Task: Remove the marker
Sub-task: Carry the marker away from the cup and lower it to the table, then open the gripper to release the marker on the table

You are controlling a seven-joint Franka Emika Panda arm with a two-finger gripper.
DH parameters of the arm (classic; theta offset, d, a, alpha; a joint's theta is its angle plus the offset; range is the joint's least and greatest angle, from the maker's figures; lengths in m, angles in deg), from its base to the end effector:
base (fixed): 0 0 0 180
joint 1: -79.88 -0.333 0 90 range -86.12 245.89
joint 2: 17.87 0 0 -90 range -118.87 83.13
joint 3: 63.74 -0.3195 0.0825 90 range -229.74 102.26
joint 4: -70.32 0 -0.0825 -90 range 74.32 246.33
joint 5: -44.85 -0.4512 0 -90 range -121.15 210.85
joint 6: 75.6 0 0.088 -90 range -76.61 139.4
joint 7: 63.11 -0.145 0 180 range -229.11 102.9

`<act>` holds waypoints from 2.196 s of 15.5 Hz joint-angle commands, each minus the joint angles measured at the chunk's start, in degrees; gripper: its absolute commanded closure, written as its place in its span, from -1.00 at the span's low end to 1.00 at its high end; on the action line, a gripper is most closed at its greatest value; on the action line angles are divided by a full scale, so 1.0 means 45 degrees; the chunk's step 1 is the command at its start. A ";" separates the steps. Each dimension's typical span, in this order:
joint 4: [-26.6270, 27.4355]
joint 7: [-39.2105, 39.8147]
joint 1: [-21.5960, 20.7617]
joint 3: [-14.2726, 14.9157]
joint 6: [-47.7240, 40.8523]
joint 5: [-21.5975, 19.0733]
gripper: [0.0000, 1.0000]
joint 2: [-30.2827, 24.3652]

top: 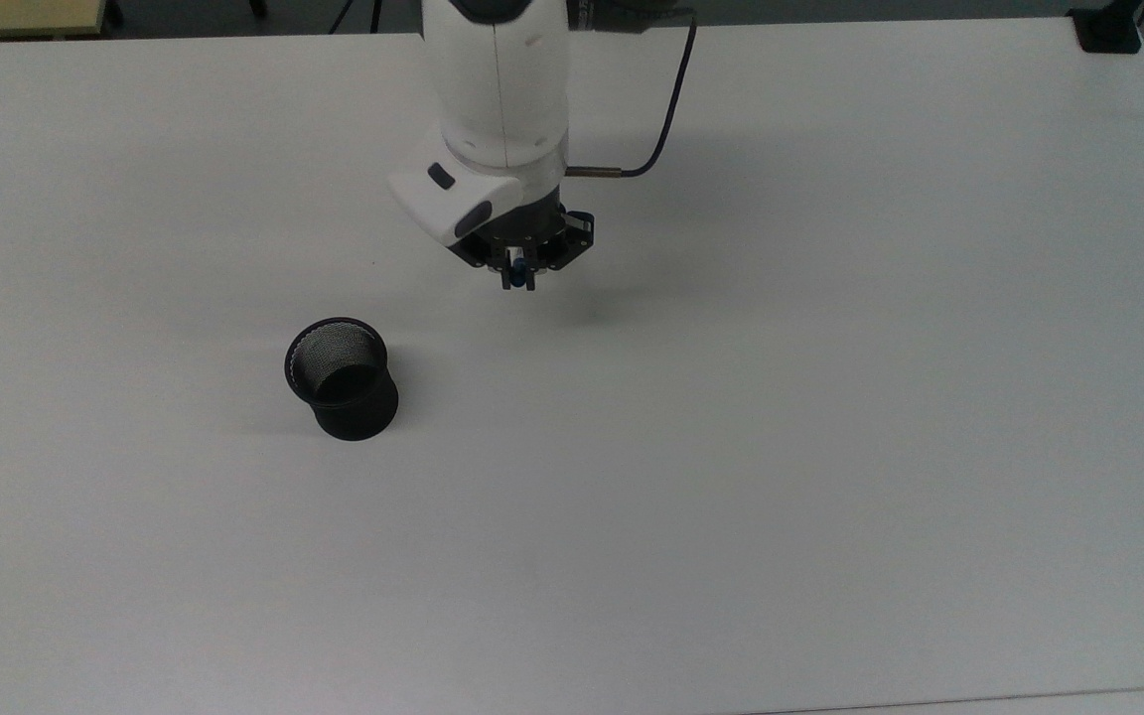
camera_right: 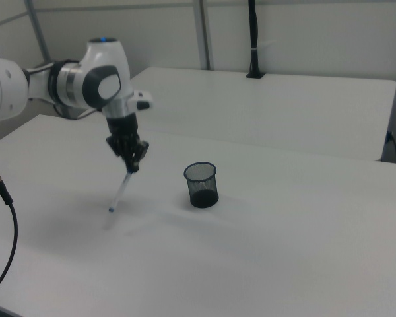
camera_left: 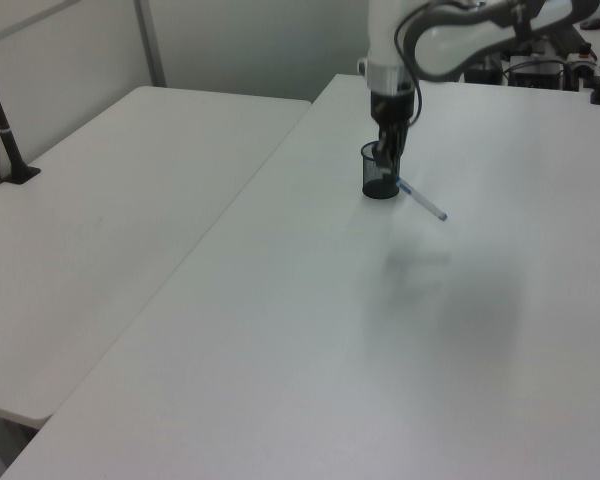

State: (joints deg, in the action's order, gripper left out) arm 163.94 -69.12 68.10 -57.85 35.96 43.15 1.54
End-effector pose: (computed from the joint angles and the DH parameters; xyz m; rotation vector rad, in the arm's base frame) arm 0.7111 0.0815 0.3602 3.1322 -0.0124 -0.0360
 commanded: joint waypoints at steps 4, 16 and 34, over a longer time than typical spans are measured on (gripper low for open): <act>0.0973 0.0283 -0.0701 0.0039 -0.0534 -0.0073 1.00 0.0763; 0.1325 -0.0087 -0.0799 -0.0039 -0.0710 -0.0053 0.02 0.1272; 0.0524 0.0009 0.2149 -0.1328 -0.3579 0.0357 -1.00 -0.3179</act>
State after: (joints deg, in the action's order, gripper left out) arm 165.48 -69.07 74.63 -62.20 22.91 44.01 -9.29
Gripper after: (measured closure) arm 0.000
